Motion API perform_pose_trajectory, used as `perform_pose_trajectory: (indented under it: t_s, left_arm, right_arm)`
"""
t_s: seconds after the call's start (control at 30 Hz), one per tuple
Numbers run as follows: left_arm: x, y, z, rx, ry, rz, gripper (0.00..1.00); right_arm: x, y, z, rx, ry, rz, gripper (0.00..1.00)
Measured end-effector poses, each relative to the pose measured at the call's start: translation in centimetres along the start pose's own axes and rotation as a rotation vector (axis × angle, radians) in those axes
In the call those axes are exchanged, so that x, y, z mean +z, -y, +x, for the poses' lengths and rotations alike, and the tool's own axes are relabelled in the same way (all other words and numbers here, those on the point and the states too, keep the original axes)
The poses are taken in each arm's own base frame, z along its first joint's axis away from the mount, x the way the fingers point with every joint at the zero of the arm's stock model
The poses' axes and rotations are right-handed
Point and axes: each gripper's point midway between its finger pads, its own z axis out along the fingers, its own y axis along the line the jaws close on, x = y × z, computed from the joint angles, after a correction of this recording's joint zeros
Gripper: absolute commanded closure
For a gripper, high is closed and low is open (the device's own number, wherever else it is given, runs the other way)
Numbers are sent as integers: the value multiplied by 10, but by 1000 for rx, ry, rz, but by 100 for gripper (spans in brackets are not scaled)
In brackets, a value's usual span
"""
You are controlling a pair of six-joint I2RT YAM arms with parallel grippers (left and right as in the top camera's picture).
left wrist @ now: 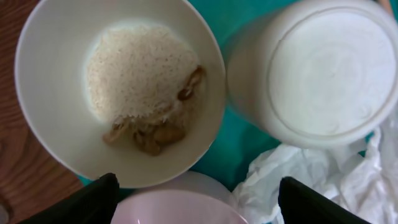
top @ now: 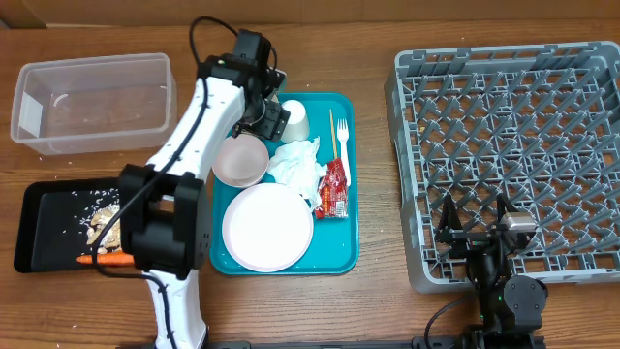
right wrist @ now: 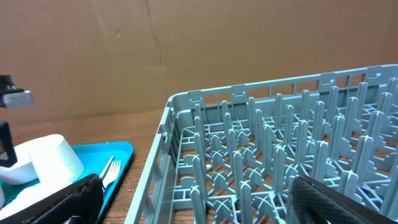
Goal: Sort waste into correct bins and load items into the dishwasher rack
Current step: 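Grip the rim of the back white bowl with the left gripper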
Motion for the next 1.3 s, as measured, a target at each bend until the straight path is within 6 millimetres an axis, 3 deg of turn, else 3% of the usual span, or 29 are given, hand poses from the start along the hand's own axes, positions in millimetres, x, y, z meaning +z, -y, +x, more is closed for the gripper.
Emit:
perform_pose_trajectory:
  t_s: [0.2, 0.4, 0.53, 1.13, 1.3]
  left_arm:
    - [21, 0, -2, 34, -13, -28, 21]
    - [28, -3, -10, 48, 10, -42, 23]
    - [28, -4, -16, 60, 36, -48, 37]
    - [28, -5, -17, 62, 38, -51, 33]
    - [35, -4, -14, 63, 22, -48, 36]
  right_arm:
    - [0, 0, 0, 0, 0, 0, 0]
    - [0, 0, 0, 0, 0, 1, 0]
    - [0, 0, 0, 0, 0, 1, 0]
    - [0, 0, 0, 0, 0, 1, 0]
    - [0, 0, 0, 0, 0, 1, 0]
